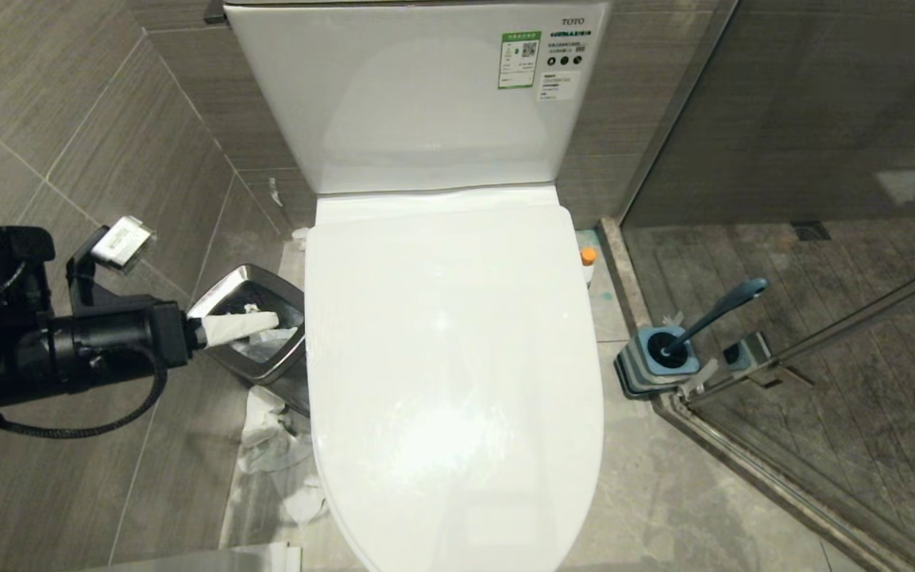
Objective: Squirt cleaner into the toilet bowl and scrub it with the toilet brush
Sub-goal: Use the left hand to lift the toilet lid slightly
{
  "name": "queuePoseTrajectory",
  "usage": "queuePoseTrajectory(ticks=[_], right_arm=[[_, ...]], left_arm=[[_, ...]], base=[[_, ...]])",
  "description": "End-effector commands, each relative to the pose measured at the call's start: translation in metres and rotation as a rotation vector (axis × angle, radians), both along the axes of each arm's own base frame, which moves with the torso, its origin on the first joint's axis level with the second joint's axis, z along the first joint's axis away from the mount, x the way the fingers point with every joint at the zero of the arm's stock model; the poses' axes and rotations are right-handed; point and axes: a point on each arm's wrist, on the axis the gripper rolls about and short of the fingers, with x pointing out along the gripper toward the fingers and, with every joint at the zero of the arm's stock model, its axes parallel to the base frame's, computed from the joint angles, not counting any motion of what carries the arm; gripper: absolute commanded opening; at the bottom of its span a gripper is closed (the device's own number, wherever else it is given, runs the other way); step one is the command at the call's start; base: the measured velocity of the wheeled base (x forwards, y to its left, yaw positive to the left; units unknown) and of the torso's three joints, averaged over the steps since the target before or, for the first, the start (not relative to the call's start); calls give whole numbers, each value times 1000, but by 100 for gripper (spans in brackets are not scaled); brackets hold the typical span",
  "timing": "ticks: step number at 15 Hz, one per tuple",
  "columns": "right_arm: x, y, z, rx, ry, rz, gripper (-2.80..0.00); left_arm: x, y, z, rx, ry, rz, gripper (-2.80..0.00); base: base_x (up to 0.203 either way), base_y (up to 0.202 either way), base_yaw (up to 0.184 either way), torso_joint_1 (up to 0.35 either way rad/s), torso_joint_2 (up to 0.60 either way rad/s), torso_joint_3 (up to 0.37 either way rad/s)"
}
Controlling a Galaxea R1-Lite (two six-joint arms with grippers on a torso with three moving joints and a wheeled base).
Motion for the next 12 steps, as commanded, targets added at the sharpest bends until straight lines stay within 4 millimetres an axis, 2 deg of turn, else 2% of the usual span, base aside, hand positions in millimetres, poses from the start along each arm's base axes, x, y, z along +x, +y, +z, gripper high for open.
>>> queuePoseTrajectory(ticks=[1,7,12], right_arm=[[0,0,0,0,0,1,-280],[0,0,0,0,0,1,-280],[0,0,0,1,0,1,-280]], left_arm=[[-1,4,-11,-49,96,23,-280],[-8,8,-44,-115,238,-34,-280],[4,8,-66,-136,247,-86,-280]], base=[[0,0,0,0,0,0],[0,0,0,0,0,0],[0,0,0,0,0,0]])
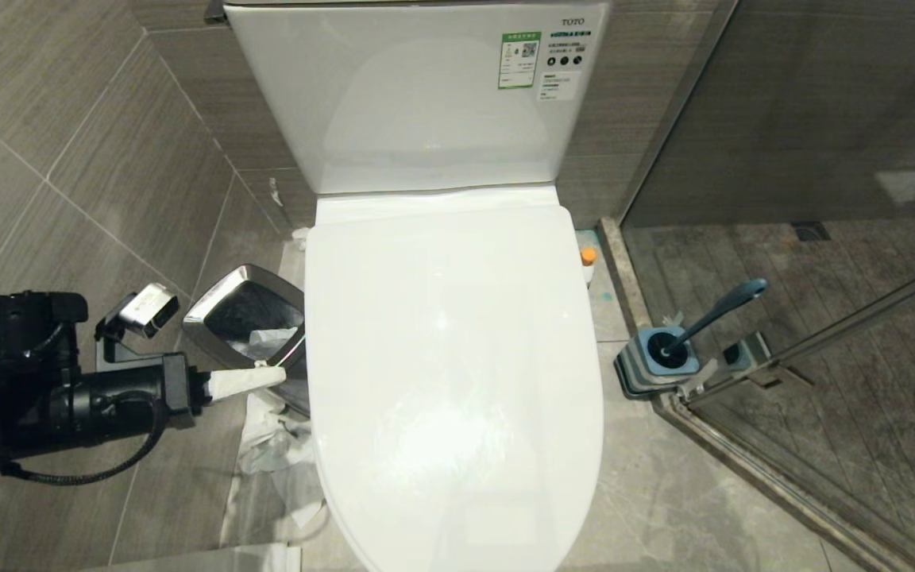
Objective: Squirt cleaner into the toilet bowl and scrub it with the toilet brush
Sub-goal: Use the left hand to lift the toilet lid slightly
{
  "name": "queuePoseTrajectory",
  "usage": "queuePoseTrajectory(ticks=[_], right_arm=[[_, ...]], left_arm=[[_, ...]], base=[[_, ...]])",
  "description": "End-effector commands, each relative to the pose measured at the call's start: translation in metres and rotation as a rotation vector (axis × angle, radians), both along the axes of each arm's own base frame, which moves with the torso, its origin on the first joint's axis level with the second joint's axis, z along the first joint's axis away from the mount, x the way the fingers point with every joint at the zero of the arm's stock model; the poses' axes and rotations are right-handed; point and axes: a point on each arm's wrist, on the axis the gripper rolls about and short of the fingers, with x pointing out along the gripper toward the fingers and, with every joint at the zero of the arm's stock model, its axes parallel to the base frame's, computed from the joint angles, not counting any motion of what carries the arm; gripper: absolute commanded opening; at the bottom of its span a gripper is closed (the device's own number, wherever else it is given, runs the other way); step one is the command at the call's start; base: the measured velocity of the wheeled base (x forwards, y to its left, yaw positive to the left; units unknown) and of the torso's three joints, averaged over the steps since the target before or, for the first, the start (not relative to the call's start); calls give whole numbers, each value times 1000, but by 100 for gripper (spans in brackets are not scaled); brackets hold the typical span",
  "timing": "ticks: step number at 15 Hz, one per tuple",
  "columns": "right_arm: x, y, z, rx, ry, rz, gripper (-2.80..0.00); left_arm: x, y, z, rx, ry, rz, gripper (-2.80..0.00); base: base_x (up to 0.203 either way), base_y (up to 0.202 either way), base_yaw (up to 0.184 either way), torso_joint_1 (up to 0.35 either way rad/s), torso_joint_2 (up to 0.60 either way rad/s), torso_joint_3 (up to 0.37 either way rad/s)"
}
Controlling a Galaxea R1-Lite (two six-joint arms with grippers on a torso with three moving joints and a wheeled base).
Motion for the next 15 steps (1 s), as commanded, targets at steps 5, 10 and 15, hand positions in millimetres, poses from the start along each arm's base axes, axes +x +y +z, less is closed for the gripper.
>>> queuePoseTrajectory(ticks=[5,10,15], right_arm=[[0,0,0,0,0,1,-280],[0,0,0,-1,-2,1,-280],[0,0,0,0,0,1,-280]], left_arm=[[21,6,-24,-27,-42,-40,-280],[31,8,-36,-23,-36,-36,-280],[35,14,-38,-28,-55,-33,0]], base=[[0,0,0,0,0,0],[0,0,0,0,0,0],[0,0,0,0,0,0]])
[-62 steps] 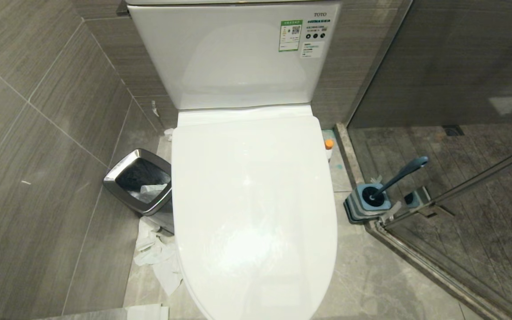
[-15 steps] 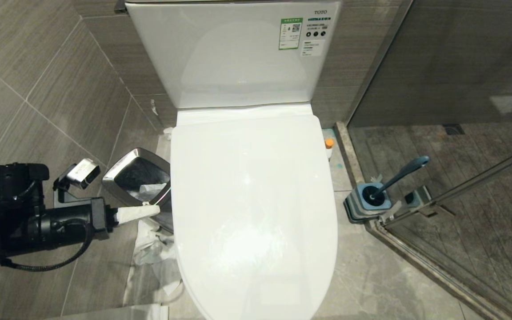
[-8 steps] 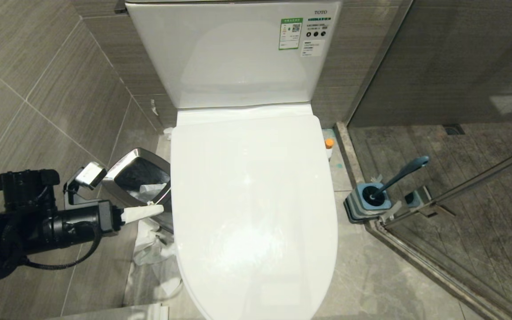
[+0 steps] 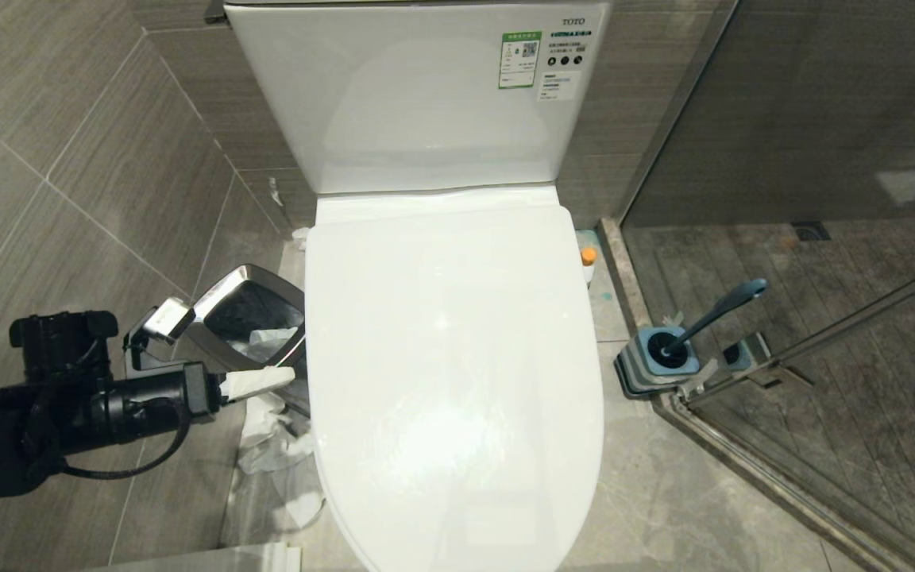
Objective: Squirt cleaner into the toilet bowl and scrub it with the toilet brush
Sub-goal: Use the left hand to lift the toilet lid slightly
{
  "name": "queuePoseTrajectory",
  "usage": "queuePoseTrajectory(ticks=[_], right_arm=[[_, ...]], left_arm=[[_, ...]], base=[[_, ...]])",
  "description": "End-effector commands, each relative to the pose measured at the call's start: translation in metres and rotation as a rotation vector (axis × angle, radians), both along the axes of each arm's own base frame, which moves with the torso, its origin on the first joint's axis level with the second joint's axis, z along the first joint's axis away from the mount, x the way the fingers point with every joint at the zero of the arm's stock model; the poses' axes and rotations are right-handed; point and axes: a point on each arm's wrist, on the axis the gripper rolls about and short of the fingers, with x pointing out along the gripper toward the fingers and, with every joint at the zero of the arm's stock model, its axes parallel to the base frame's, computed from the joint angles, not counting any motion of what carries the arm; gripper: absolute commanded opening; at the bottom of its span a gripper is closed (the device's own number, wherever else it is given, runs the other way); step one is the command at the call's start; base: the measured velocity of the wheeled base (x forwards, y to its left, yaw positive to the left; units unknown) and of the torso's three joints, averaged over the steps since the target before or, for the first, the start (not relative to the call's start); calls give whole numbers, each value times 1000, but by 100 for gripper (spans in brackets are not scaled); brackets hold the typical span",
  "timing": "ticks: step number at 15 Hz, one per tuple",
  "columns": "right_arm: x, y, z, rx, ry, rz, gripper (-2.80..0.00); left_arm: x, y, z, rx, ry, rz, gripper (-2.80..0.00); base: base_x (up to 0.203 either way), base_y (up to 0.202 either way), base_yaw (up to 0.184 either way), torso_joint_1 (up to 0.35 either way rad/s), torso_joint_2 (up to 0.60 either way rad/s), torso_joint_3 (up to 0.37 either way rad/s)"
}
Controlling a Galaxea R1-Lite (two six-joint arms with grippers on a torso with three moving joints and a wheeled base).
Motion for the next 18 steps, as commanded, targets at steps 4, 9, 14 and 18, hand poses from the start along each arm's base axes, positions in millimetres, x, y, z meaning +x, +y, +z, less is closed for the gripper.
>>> queuePoseTrajectory(ticks=[4,9,14,18], right_arm=[[0,0,0,-1,-1,1,-280],[0,0,0,-1,0,1,-280],[0,0,0,-1,0,1,-280],[0,0,0,0,0,1,-280]], left_arm=[[1,1,-5,-16,18,-20,0],[-6,-4,-11,-48,36,-90,0],[-5,-13,-23,-15,7,-131,0],[-3,-14,-26,-13,9,-134,0]], base=[[0,0,0,0,0,0],[0,0,0,0,0,0],[0,0,0,0,0,0],[0,0,0,0,0,0]])
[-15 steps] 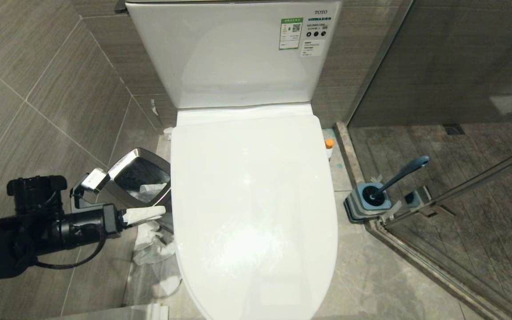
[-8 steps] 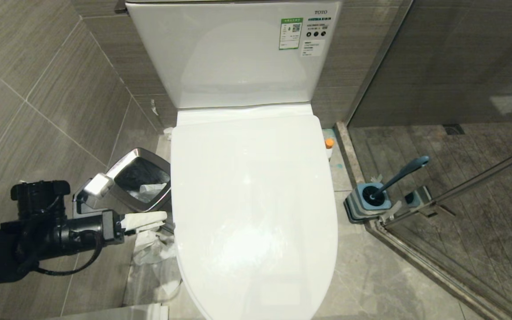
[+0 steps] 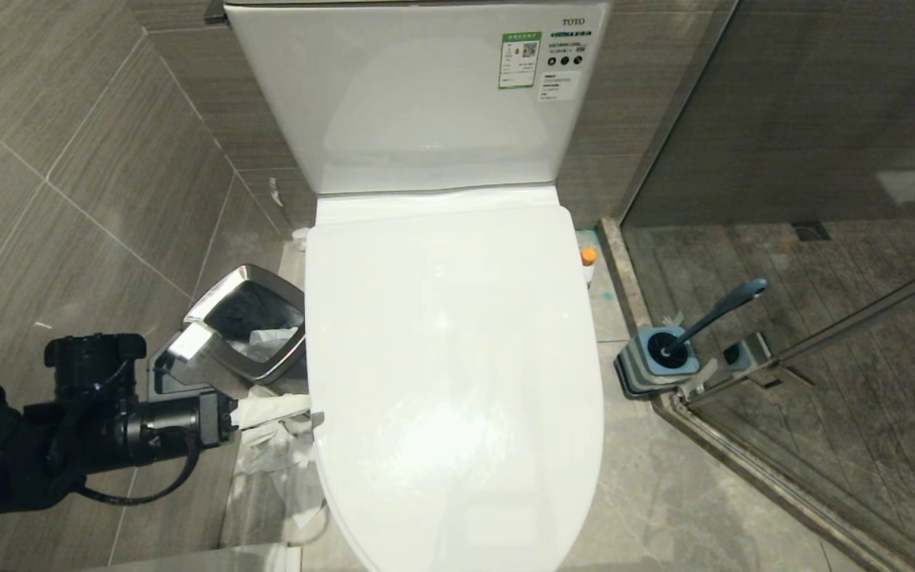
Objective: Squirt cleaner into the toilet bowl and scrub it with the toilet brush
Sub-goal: Use the left hand to lift the toilet lid slightly
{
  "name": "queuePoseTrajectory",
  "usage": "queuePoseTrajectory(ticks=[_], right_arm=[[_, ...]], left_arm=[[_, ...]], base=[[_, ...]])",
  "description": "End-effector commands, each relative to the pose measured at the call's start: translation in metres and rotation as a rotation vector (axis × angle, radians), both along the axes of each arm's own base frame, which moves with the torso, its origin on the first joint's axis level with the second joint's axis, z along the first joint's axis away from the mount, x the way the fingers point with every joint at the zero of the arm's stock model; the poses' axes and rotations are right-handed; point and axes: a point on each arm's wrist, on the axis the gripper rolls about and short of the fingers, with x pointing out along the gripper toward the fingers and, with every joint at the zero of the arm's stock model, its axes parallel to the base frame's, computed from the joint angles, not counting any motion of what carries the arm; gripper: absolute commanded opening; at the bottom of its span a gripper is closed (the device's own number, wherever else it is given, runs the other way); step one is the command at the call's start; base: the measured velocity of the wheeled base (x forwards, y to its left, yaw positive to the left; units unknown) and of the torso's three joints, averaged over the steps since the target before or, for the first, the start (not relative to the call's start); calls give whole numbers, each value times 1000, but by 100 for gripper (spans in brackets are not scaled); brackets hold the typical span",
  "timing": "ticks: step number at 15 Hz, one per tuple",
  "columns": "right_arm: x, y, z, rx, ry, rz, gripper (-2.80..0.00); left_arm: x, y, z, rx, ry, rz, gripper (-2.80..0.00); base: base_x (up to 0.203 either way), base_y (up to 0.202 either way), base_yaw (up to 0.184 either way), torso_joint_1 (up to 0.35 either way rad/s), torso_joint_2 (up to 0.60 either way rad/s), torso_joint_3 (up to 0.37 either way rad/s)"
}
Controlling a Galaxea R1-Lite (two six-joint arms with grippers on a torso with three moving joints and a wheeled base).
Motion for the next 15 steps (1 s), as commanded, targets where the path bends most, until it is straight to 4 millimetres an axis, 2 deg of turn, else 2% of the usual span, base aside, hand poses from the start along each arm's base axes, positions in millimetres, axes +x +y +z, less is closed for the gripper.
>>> queuePoseTrajectory(ticks=[1,10,15], right_arm=[[0,0,0,-1,-1,1,-280],[0,0,0,0,-1,1,-280],[0,0,0,1,-1,1,-280]], left_arm=[[1,-2,-2,-3,5,-12,0],[1,-16,-3,8,8,-39,0],[4,-16,-12,55,-15,-15,0]], base=[[0,0,0,0,0,0],[0,0,0,0,0,0],[0,0,0,0,0,0]])
